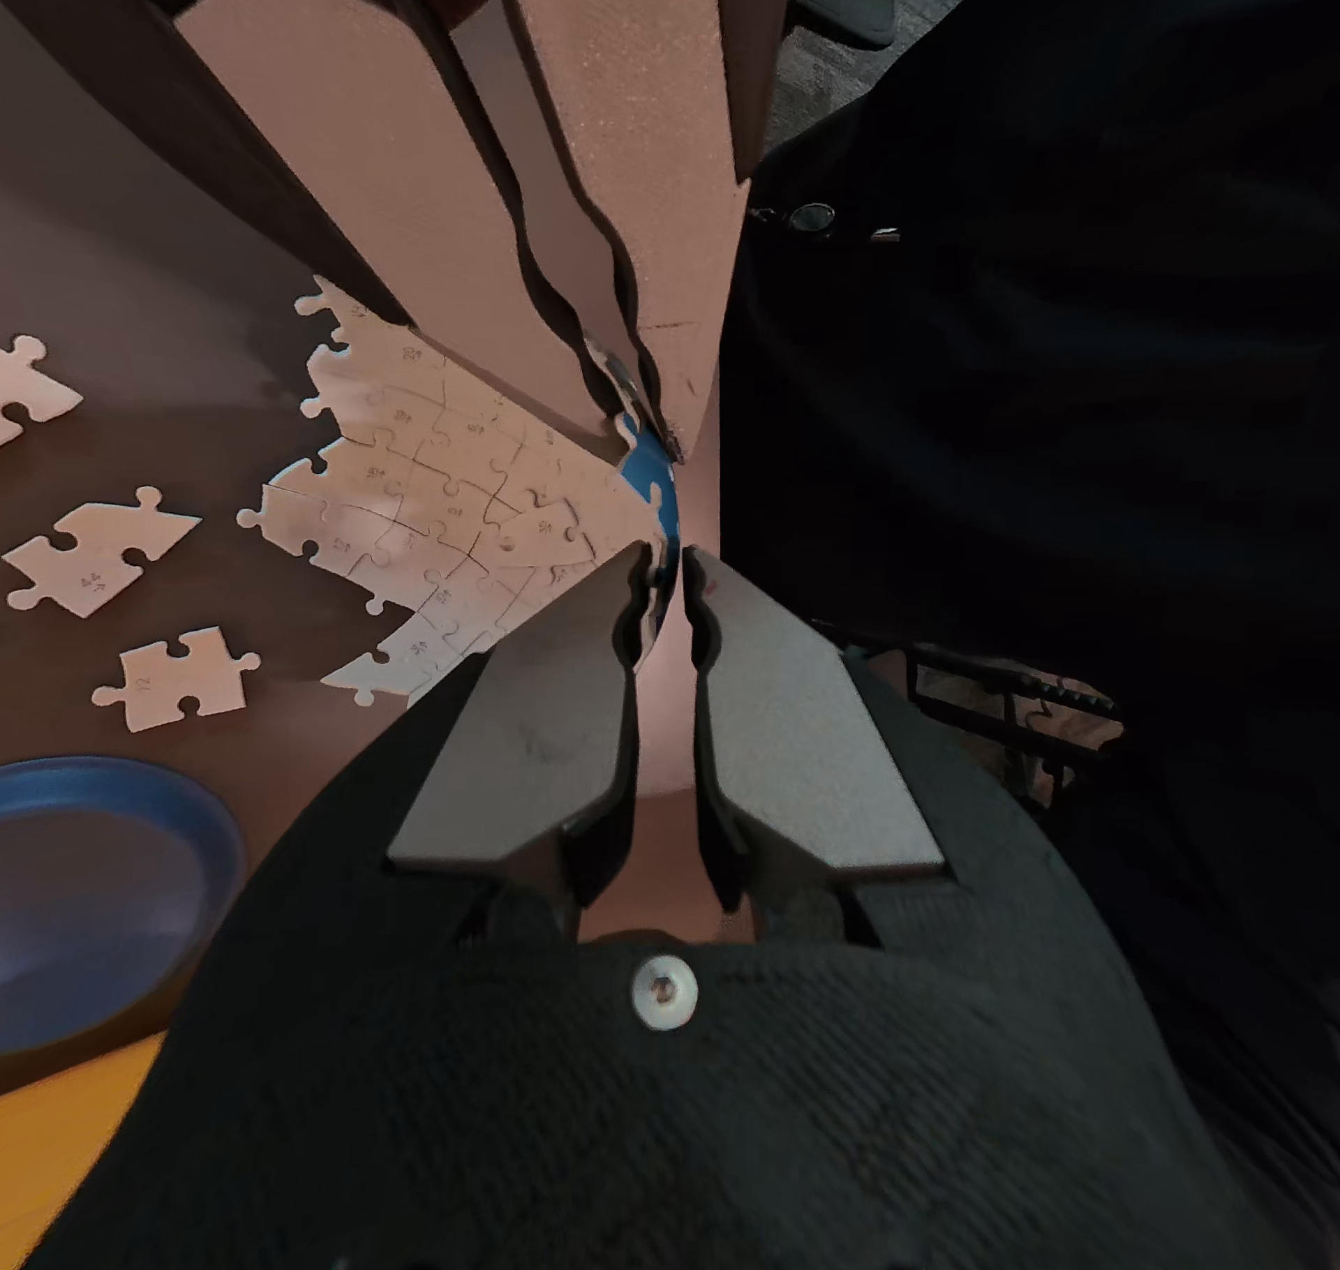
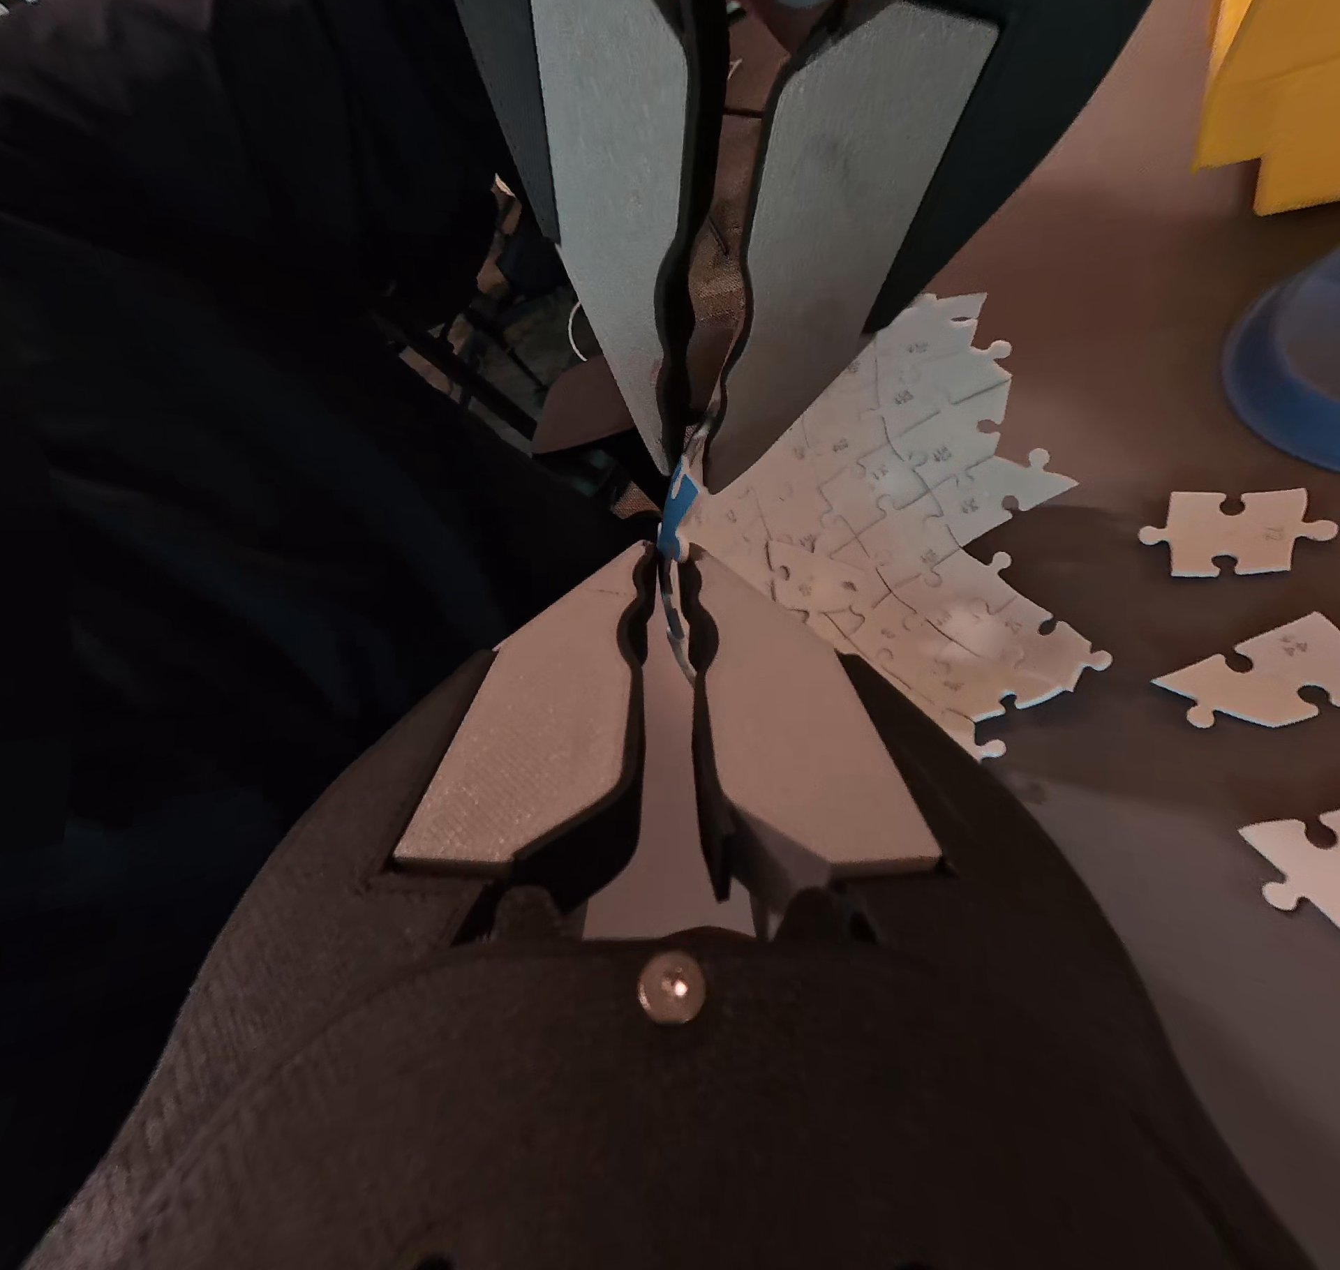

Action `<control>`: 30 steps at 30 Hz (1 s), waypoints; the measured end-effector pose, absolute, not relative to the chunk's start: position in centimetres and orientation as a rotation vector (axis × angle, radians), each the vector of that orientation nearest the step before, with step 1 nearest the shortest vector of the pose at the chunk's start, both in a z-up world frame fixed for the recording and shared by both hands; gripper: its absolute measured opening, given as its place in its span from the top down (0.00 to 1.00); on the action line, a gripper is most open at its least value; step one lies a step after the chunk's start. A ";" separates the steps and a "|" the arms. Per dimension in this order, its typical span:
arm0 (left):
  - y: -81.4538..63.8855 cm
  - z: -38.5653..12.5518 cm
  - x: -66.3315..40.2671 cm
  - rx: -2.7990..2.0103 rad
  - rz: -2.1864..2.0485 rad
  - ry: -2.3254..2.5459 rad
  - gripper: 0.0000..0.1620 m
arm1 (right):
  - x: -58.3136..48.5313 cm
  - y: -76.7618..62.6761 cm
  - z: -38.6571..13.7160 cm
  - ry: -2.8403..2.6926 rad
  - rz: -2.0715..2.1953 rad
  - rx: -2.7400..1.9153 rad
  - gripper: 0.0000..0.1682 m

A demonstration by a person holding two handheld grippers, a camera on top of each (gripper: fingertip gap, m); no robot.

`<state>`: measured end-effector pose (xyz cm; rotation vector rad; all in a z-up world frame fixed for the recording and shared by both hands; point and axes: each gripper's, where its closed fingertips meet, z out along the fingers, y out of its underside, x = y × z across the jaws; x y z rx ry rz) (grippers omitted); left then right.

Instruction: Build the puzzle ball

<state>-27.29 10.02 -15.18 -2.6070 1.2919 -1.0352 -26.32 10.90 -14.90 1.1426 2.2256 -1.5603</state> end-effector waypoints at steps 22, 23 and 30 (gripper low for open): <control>10.5 -9.2 -30.9 -2.309 -0.910 0.887 0.93 | -28.0 11.6 -13.1 1.872 -1.723 1.252 1.00; 10.3 -9.6 -31.1 -2.313 -0.915 0.865 0.93 | -28.2 11.8 -12.8 1.824 -1.739 1.262 1.00; 9.1 -11.3 -31.2 -2.317 -0.987 0.816 0.92 | -29.8 13.7 -10.8 1.502 -1.875 1.296 1.00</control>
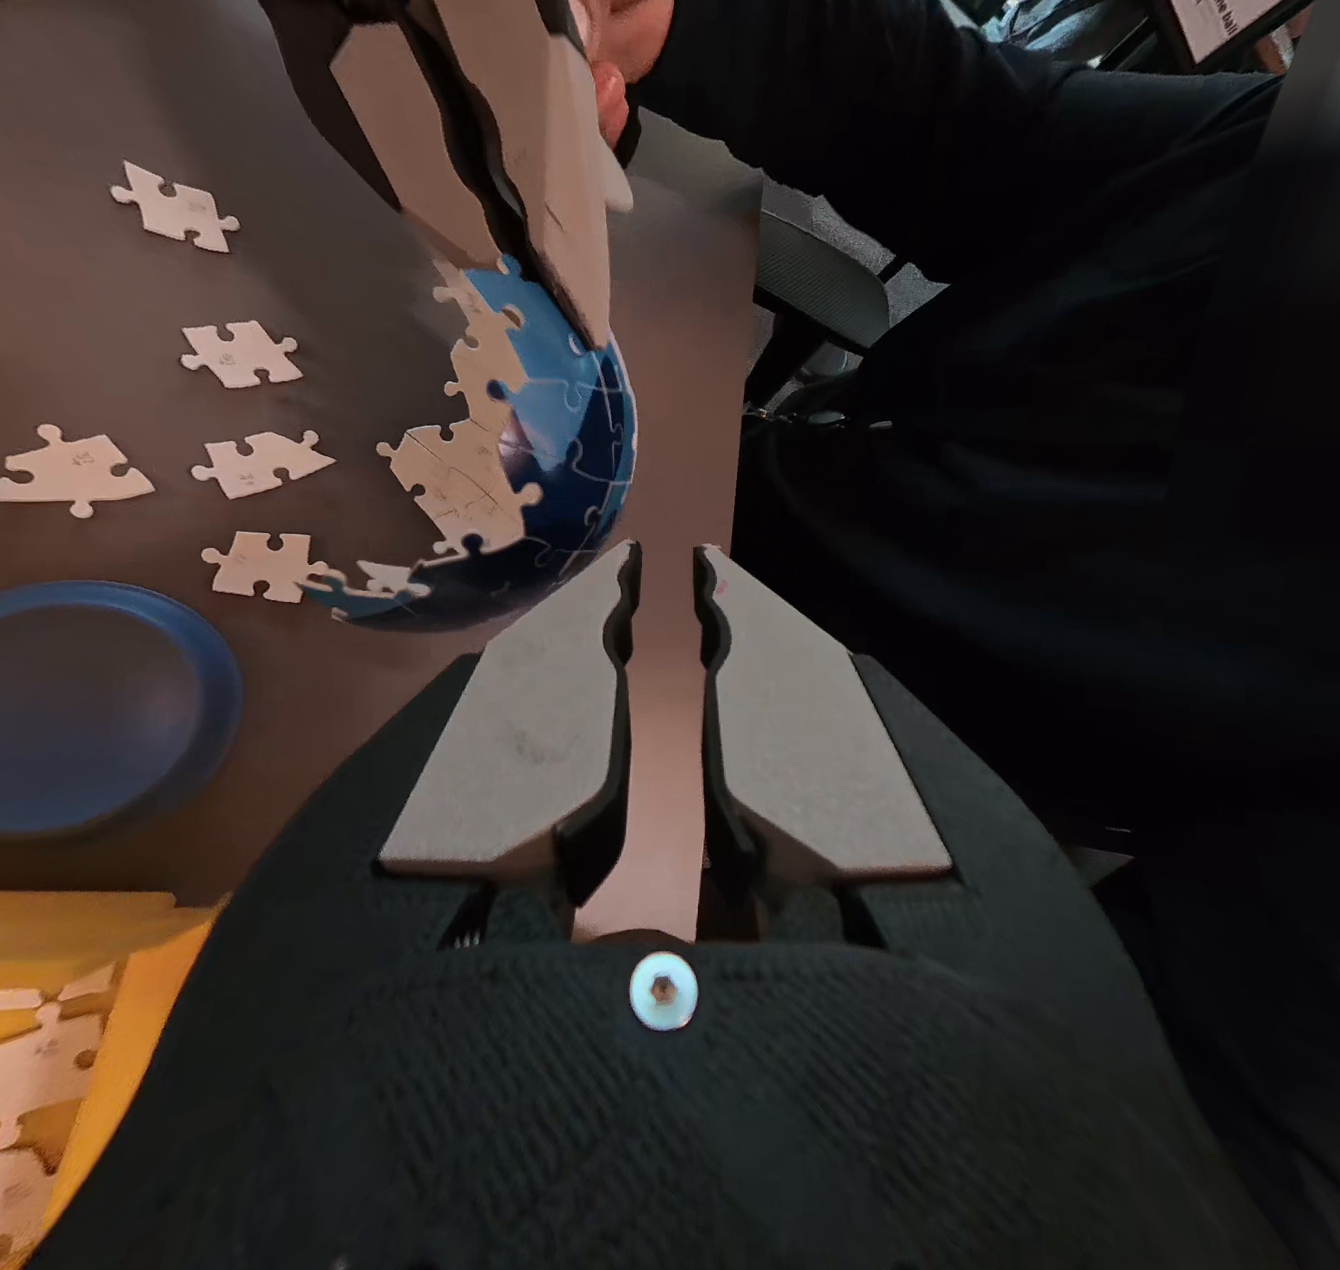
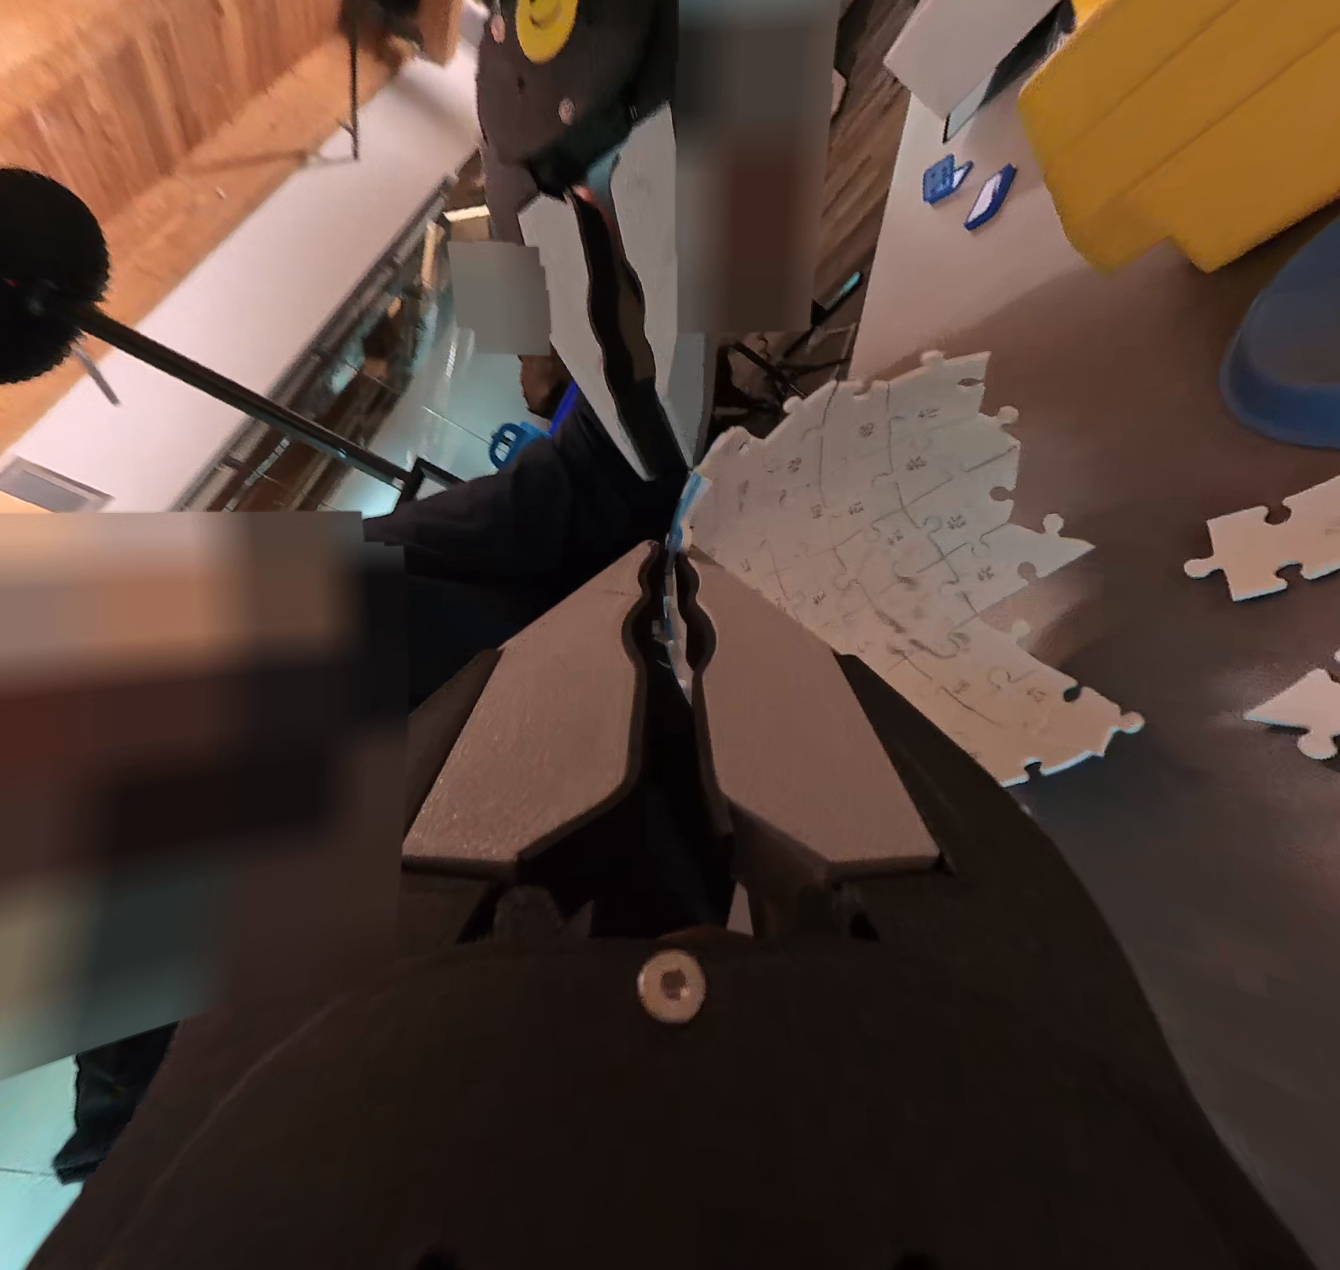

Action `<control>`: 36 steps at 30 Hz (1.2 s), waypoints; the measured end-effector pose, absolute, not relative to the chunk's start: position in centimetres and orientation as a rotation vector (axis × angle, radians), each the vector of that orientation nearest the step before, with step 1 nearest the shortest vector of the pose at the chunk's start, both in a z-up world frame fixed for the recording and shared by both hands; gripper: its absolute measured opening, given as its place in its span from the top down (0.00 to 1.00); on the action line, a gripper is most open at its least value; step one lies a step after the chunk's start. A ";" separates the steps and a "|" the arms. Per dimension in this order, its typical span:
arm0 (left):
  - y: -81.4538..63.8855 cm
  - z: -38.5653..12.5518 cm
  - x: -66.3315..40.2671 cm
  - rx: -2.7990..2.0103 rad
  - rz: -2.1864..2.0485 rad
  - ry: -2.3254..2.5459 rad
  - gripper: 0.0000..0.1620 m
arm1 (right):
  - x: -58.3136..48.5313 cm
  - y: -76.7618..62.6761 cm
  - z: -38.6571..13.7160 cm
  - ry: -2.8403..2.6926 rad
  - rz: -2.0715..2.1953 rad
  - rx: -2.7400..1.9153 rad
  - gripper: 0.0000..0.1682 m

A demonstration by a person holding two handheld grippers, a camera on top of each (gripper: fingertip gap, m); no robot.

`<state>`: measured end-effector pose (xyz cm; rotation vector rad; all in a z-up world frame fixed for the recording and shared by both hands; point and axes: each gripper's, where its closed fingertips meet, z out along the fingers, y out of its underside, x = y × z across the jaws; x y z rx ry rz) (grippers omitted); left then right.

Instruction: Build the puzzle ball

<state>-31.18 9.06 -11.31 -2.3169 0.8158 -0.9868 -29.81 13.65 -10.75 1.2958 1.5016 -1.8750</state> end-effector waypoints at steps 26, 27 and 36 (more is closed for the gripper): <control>7.8 -13.0 -31.9 -2.323 -1.020 0.753 0.91 | -27.2 11.0 -13.2 1.896 -1.741 1.409 0.99; 7.7 -13.1 -31.9 -2.325 -1.023 0.755 0.91 | -27.1 10.8 -13.2 1.910 -1.738 1.405 1.00; 7.2 -14.5 -31.4 -2.338 -1.049 0.738 0.91 | -26.1 8.8 -14.0 2.072 -1.741 1.394 1.00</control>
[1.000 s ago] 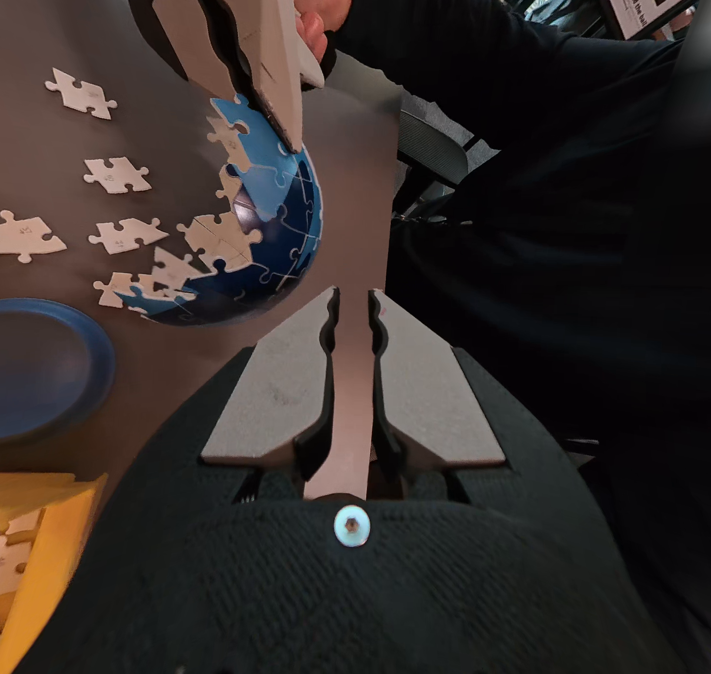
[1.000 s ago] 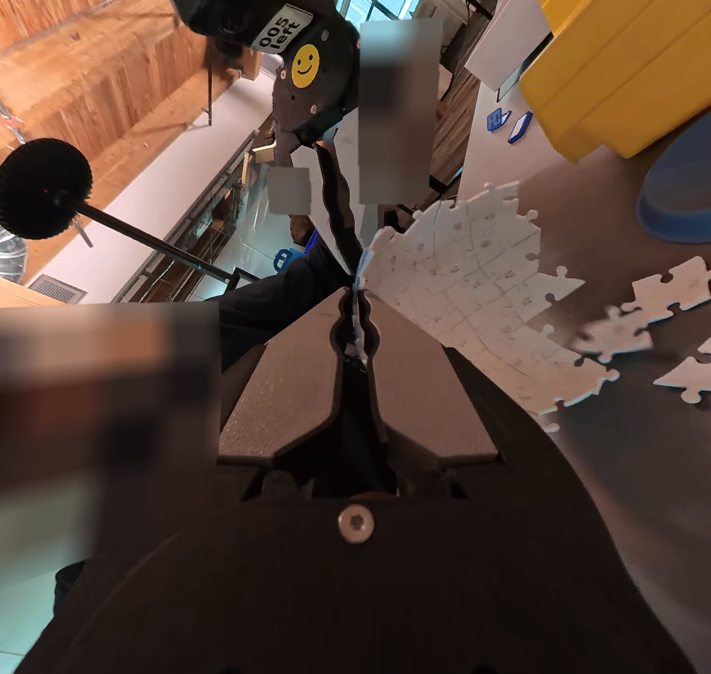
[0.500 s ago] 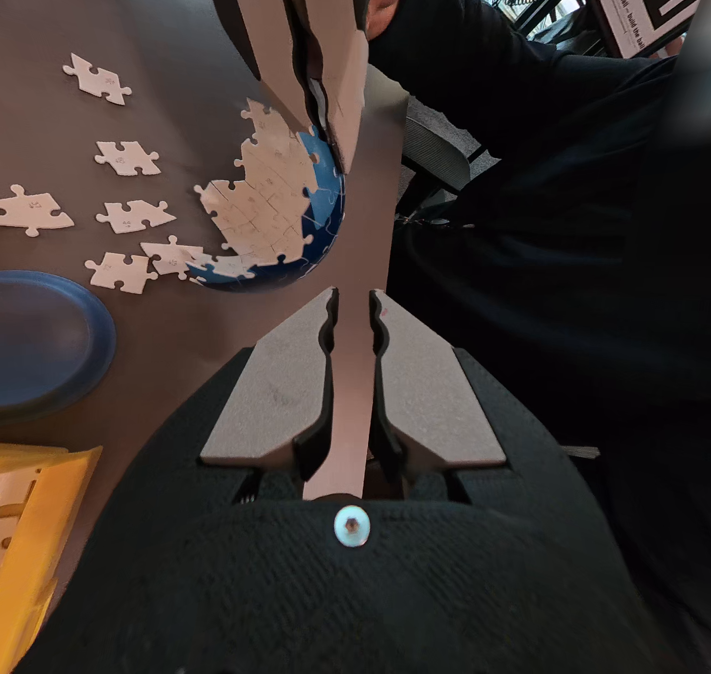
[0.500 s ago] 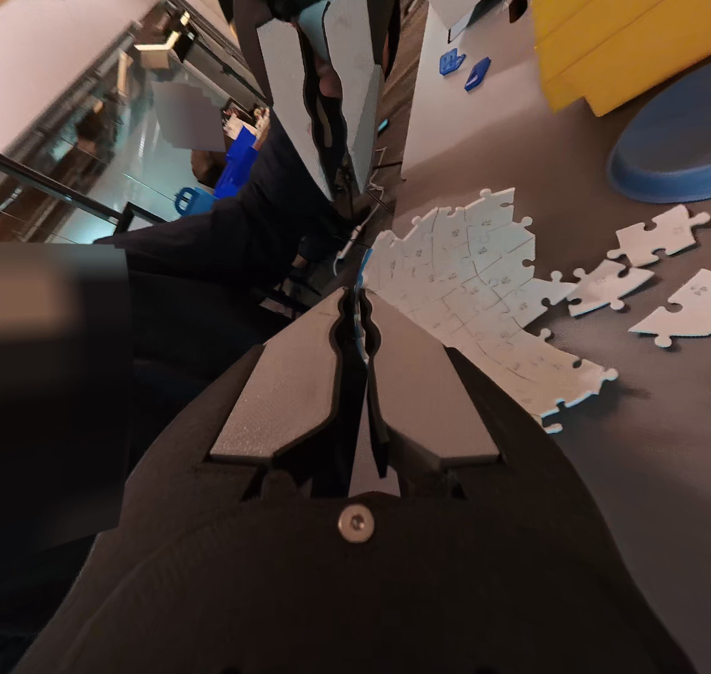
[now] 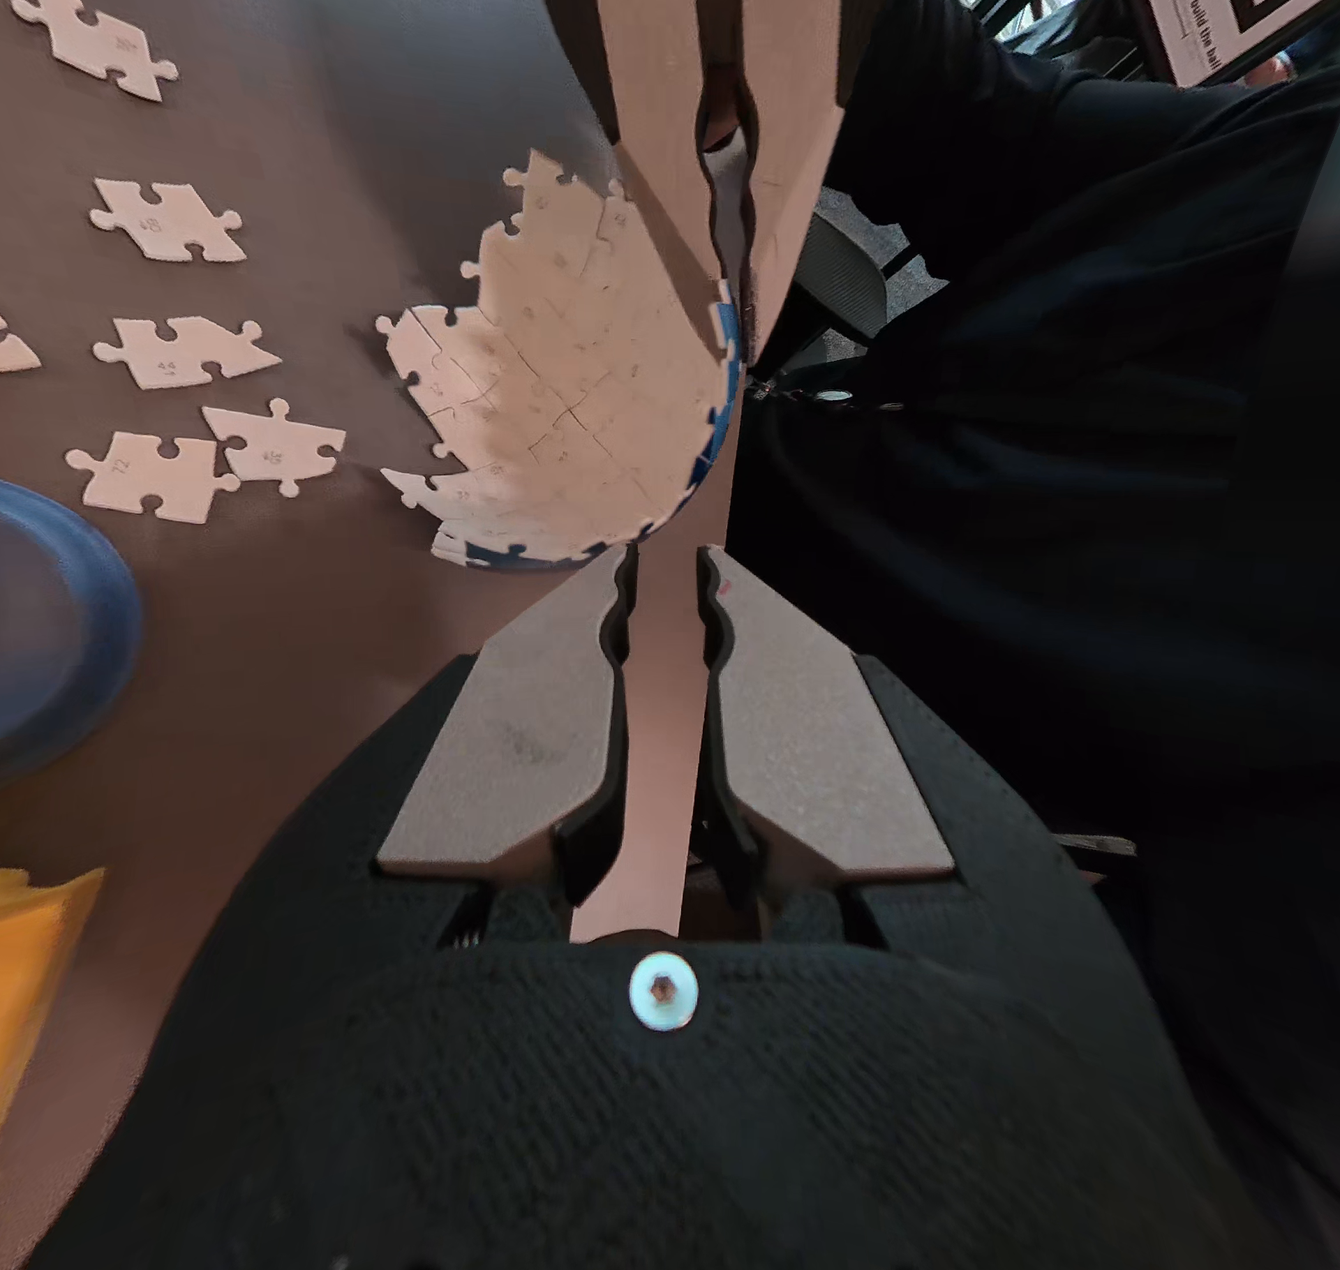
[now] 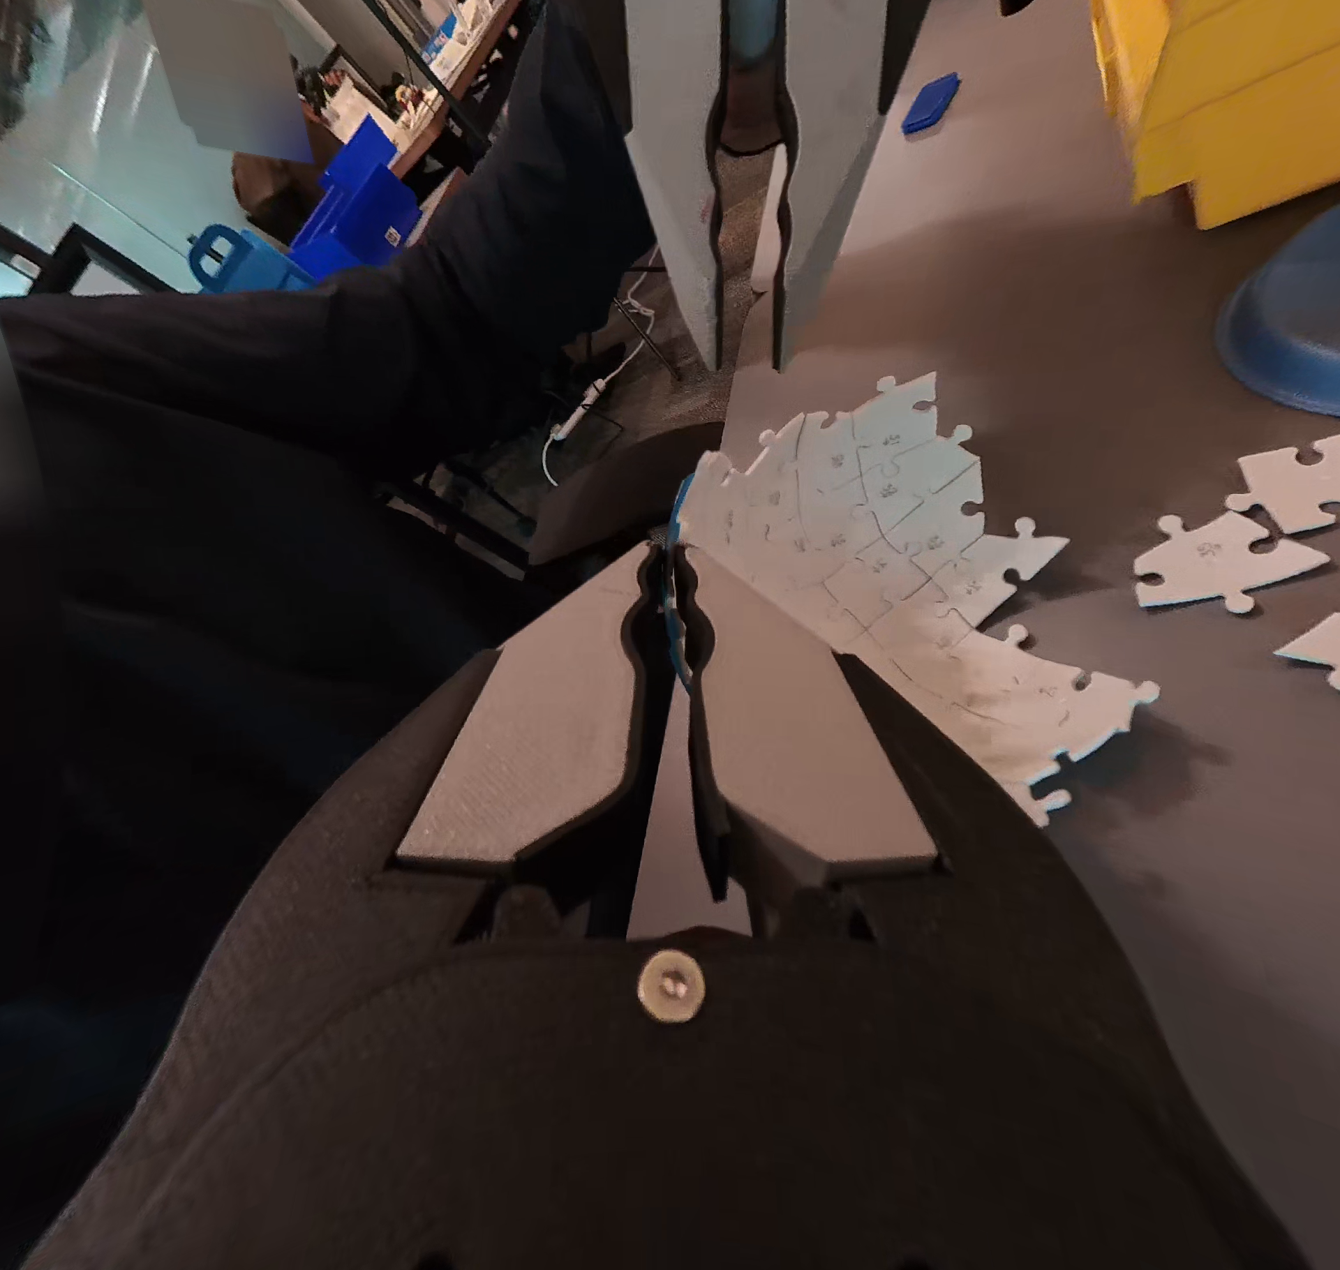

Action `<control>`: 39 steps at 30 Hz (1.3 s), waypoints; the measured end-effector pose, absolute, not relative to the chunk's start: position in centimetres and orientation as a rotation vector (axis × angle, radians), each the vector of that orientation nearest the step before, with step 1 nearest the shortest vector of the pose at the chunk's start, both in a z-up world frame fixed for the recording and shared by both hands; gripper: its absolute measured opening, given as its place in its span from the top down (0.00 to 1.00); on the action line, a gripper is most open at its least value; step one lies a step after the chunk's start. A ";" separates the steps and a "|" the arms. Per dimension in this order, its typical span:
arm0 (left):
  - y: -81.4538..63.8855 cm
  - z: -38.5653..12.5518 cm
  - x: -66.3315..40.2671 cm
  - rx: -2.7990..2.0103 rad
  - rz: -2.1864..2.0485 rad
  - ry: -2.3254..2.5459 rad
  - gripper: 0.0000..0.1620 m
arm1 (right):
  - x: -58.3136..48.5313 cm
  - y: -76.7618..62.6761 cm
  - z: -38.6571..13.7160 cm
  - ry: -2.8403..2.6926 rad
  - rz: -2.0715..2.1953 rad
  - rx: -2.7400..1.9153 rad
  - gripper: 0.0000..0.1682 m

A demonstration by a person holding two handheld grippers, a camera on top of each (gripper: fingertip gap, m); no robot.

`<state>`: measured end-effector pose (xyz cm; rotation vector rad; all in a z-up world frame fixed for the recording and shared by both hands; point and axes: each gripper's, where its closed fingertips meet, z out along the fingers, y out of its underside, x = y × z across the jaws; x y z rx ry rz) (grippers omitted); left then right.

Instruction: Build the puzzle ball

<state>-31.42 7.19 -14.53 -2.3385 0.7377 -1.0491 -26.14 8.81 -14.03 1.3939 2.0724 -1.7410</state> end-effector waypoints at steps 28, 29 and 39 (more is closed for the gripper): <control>3.5 -15.8 -27.6 -2.256 -1.119 0.730 0.92 | -19.4 5.9 -13.7 2.283 -1.730 1.357 0.91; 3.3 -15.7 -27.6 -2.251 -1.115 0.734 0.92 | -19.2 6.3 -13.3 2.289 -1.745 1.374 0.91; 2.4 -15.9 -27.5 -2.237 -1.104 0.764 0.91 | -18.7 16.1 -10.8 2.314 -1.906 1.740 0.89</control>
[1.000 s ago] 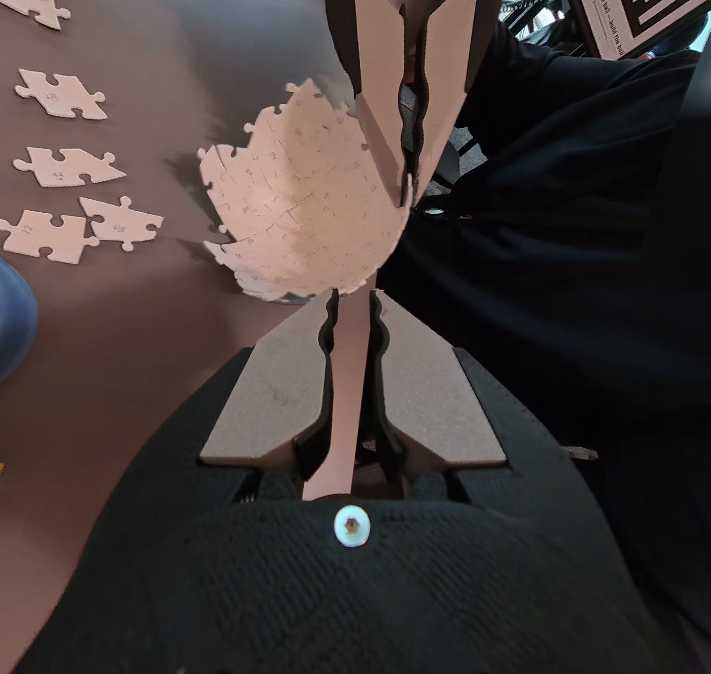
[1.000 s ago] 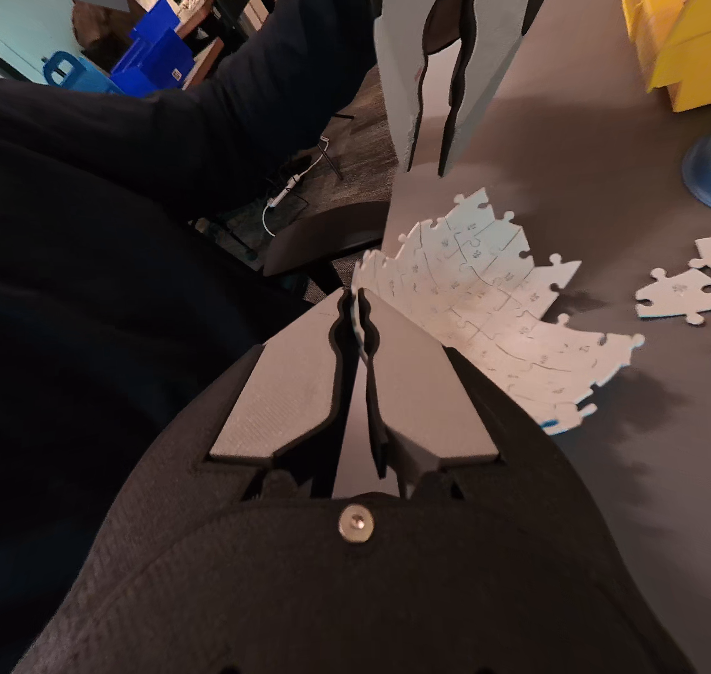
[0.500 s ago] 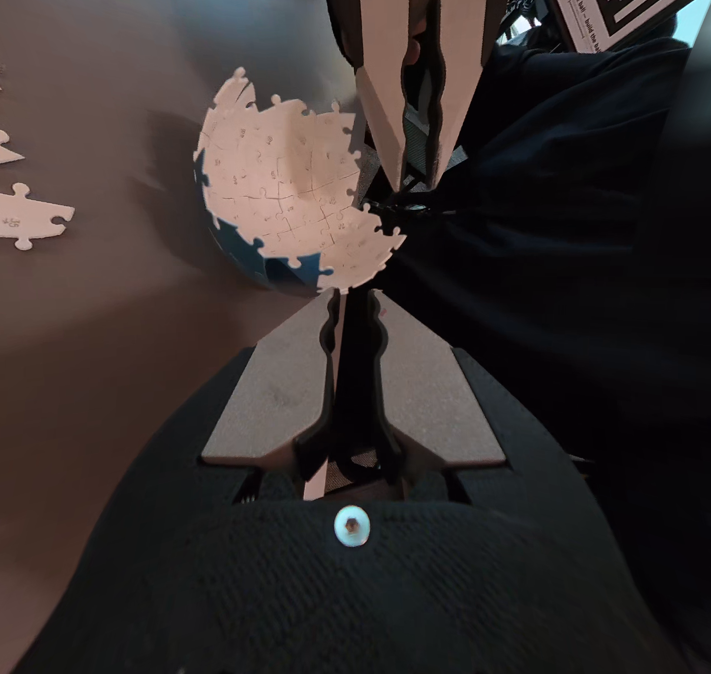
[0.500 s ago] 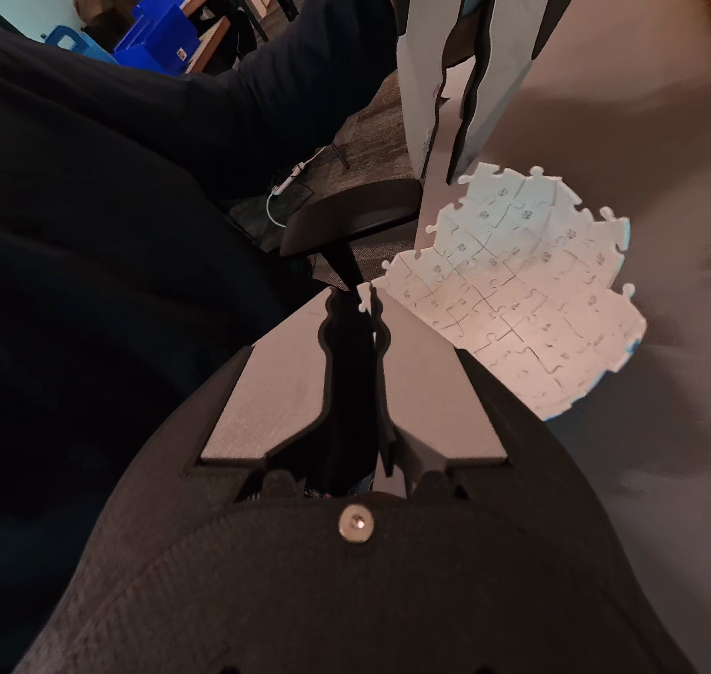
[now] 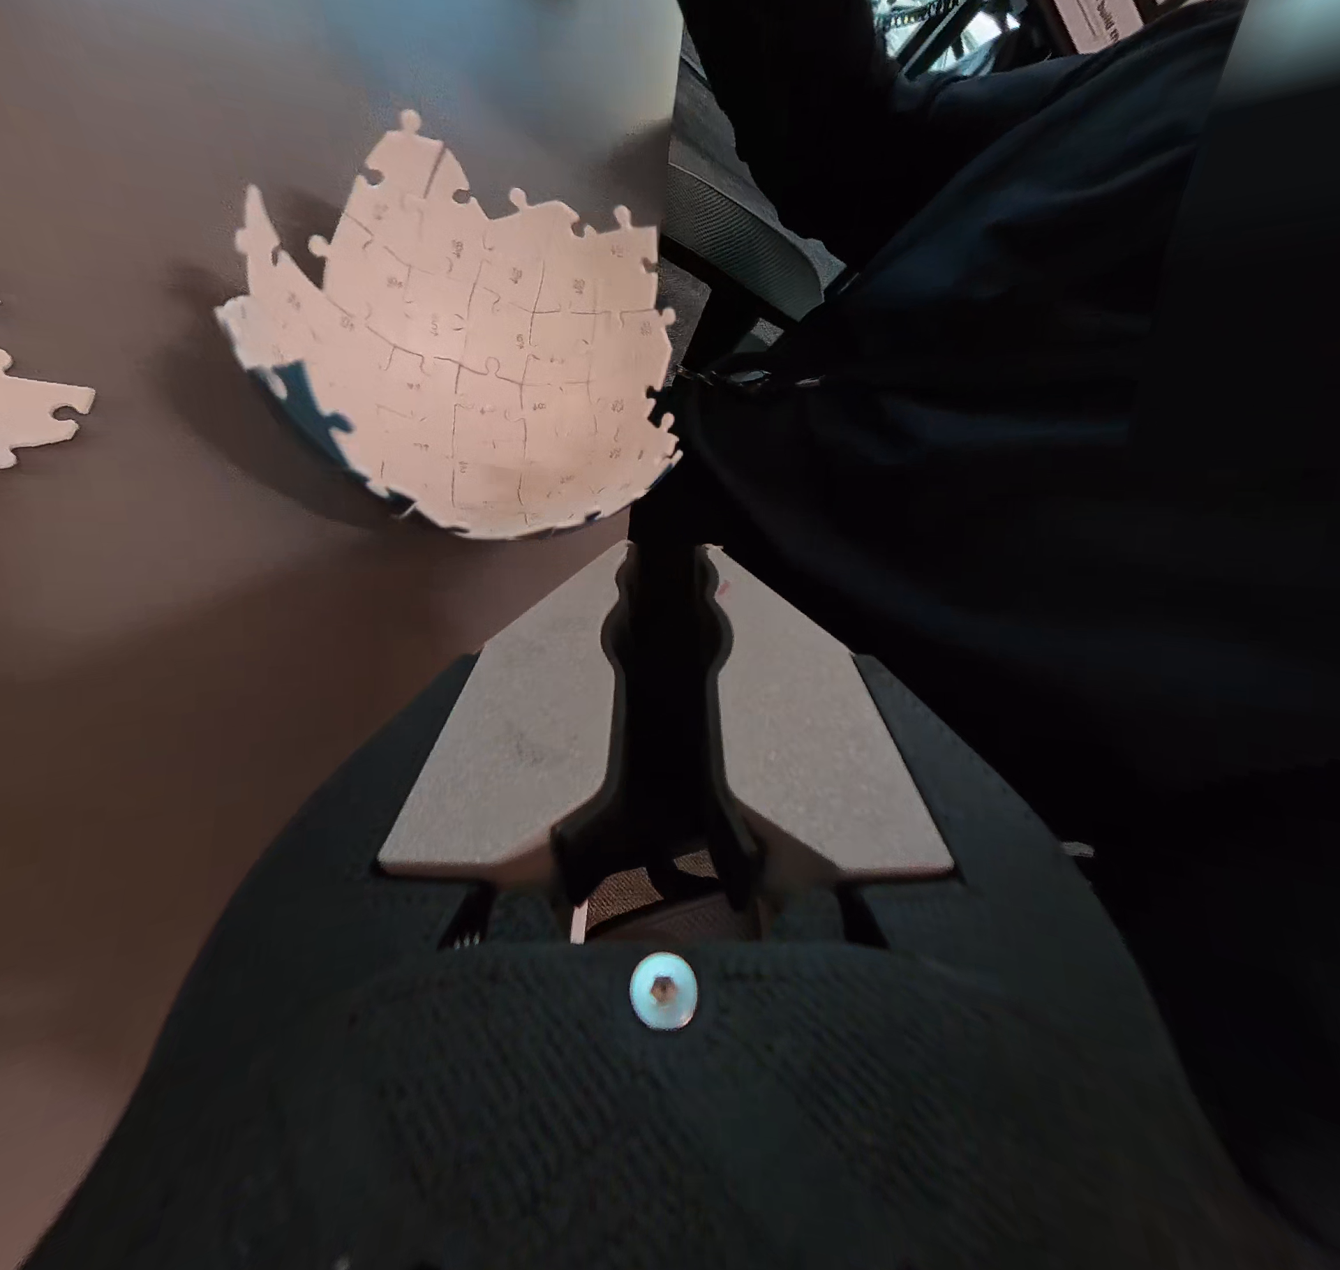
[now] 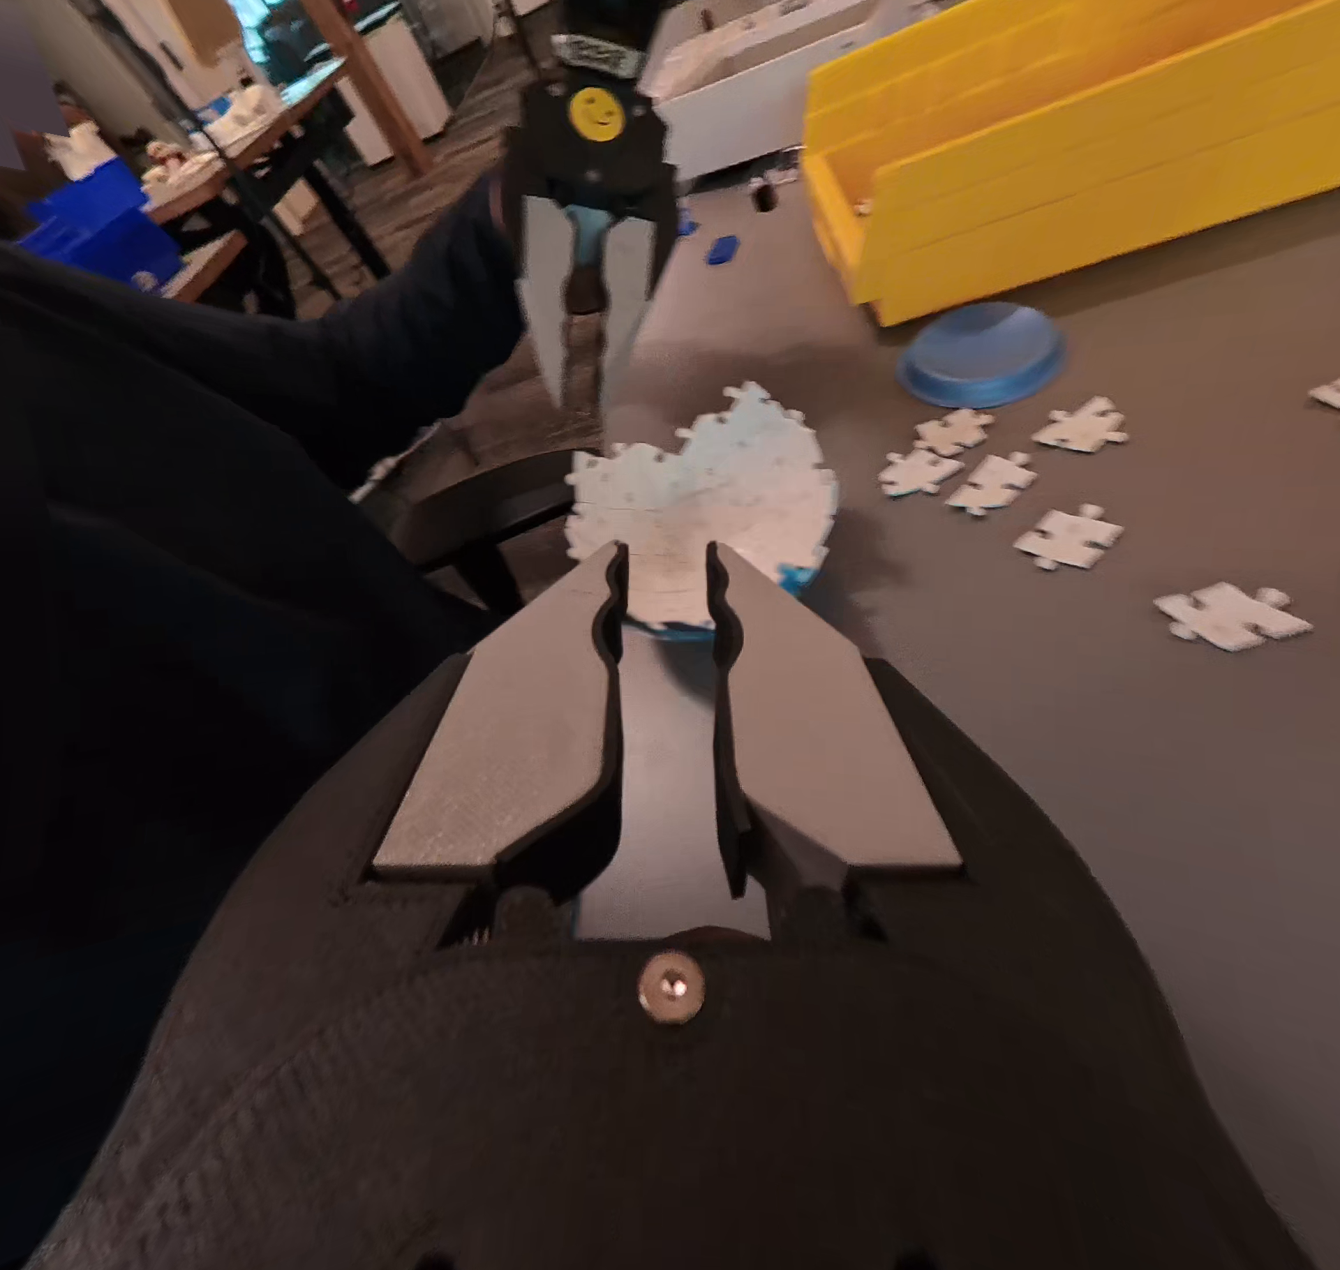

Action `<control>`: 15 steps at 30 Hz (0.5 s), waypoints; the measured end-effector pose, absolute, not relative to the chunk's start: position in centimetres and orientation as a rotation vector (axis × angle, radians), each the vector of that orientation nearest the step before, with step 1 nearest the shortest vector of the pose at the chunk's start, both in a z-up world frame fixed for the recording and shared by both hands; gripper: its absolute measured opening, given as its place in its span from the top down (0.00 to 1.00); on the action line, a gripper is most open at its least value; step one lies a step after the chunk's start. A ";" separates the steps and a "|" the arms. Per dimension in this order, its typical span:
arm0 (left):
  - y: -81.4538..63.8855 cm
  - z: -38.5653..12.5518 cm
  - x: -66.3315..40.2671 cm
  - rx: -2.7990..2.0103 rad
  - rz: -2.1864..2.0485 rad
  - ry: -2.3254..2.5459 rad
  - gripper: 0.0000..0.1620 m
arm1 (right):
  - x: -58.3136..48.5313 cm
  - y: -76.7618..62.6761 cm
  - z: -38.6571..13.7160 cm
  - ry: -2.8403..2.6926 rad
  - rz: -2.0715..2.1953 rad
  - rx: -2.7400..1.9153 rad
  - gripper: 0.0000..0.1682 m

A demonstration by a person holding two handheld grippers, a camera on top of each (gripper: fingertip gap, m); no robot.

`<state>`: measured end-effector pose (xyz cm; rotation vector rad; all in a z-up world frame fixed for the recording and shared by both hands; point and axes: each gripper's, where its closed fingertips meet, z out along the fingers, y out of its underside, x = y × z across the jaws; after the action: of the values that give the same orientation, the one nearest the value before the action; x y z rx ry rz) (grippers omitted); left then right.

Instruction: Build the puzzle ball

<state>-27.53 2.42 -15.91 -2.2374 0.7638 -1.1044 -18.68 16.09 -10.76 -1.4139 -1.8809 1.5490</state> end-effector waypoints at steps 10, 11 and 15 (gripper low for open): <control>3.4 -17.2 -28.7 -2.211 -1.173 0.683 0.91 | -21.9 19.0 -16.9 -1.882 1.532 -1.610 0.89; 3.4 -17.4 -28.7 -2.209 -1.193 0.676 0.90 | -22.3 19.0 -17.3 -1.887 1.536 -1.624 0.89; 3.4 -17.9 -28.5 -2.204 -1.228 0.680 0.90 | -23.6 19.9 -18.8 -1.906 1.496 -1.684 0.89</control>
<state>-28.54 3.43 -17.88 -2.2039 0.6803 -1.2284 -23.63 19.92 -18.82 -1.6838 -1.9057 1.4965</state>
